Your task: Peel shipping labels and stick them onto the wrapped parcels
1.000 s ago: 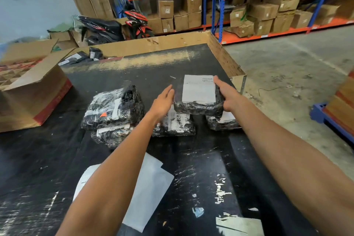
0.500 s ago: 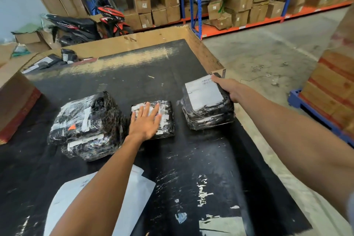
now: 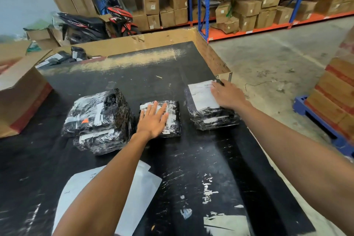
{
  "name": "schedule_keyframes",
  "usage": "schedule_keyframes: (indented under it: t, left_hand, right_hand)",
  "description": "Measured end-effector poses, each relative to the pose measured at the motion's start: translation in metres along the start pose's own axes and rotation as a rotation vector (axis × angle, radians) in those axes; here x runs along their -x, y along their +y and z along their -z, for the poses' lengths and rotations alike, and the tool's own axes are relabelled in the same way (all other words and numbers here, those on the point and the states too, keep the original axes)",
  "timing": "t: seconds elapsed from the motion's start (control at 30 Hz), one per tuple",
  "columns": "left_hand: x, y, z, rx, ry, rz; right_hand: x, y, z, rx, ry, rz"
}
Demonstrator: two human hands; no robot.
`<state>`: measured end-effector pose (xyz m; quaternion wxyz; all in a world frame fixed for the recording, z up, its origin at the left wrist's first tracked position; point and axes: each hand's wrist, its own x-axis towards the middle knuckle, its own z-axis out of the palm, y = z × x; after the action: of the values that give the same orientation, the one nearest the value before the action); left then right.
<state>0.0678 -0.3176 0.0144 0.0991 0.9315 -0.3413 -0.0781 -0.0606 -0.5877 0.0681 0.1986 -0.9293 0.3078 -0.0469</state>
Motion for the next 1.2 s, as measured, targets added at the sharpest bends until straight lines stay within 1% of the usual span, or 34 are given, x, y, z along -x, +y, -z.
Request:
schedule_keyframes:
  t: [0.03,0.1,0.17,0.23,0.27,0.33,0.37,0.4,0.47,0.53,0.63,0.67,0.7,0.77,0.8,0.83,0.9,0.97,1.0,1.03,1.2]
  left_hand:
    - [0.002,0.000,0.001,0.011,0.012,-0.017]
    - [0.007,-0.002,0.004,-0.011,0.011,-0.035]
    - [0.012,-0.003,0.010,-0.105,-0.005,-0.037]
    - [0.020,-0.002,0.018,-0.162,-0.001,-0.051]
    - [0.025,-0.002,0.021,-0.143,0.005,-0.062]
    - [0.043,-0.004,0.025,0.008,0.005,-0.089]
    - [0.054,-0.006,0.026,0.101,0.018,-0.116]
    - [0.068,-0.012,0.027,0.181,0.057,-0.144]
    - [0.096,-0.021,0.025,0.290,0.155,-0.204]
    - [0.127,-0.038,0.024,0.382,0.248,-0.208]
    - [0.169,-0.069,0.027,0.489,0.343,-0.135]
    - [0.182,-0.083,0.028,0.514,0.379,-0.109]
    - [0.192,-0.095,0.029,0.531,0.407,-0.082]
    - [0.214,-0.125,0.027,0.540,0.447,-0.012]
    - [0.221,-0.139,0.026,0.533,0.447,0.023]
    - [0.229,-0.155,0.022,0.509,0.422,0.062]
    - [0.240,-0.180,0.011,0.435,0.306,0.134]
    - [0.247,-0.193,-0.003,0.351,0.166,0.201]
    - [0.249,-0.195,-0.009,0.325,0.128,0.225]
    - [0.254,-0.196,-0.015,0.303,0.114,0.240]
    - [0.261,-0.189,-0.026,0.200,0.190,0.255]
  right_hand:
    - [0.005,0.005,-0.003,0.010,-0.030,-0.007]
    - [0.018,0.010,-0.007,0.028,-0.028,-0.079]
    - [0.032,0.005,-0.007,0.090,0.014,-0.142]
    - [0.048,-0.010,-0.006,0.145,0.099,-0.146]
    - [0.058,-0.020,-0.007,0.131,0.161,-0.114]
    - [0.081,-0.043,-0.016,0.055,0.281,-0.016]
    - [0.096,-0.055,-0.024,-0.015,0.322,0.041]
    - [0.112,-0.070,-0.034,-0.100,0.329,0.093]
    - [0.141,-0.097,-0.054,-0.272,0.273,0.123]
    - [0.168,-0.127,-0.078,-0.407,0.191,0.125]
    - [0.197,-0.166,-0.111,-0.537,0.094,0.176]
    - [0.205,-0.180,-0.121,-0.570,0.038,0.196]
    - [0.211,-0.191,-0.128,-0.612,-0.049,0.192]
    - [0.226,-0.217,-0.143,-0.728,-0.277,0.117]
    - [0.232,-0.229,-0.150,-0.770,-0.371,0.067]
    - [0.238,-0.241,-0.158,-0.770,-0.426,0.032]
    - [0.243,-0.259,-0.173,-0.652,-0.450,0.019]
    - [0.245,-0.271,-0.183,-0.561,-0.429,-0.018]
    - [0.244,-0.274,-0.186,-0.545,-0.413,-0.046]
    - [0.247,-0.278,-0.189,-0.536,-0.401,-0.070]
    - [0.253,-0.283,-0.195,-0.574,-0.349,-0.190]
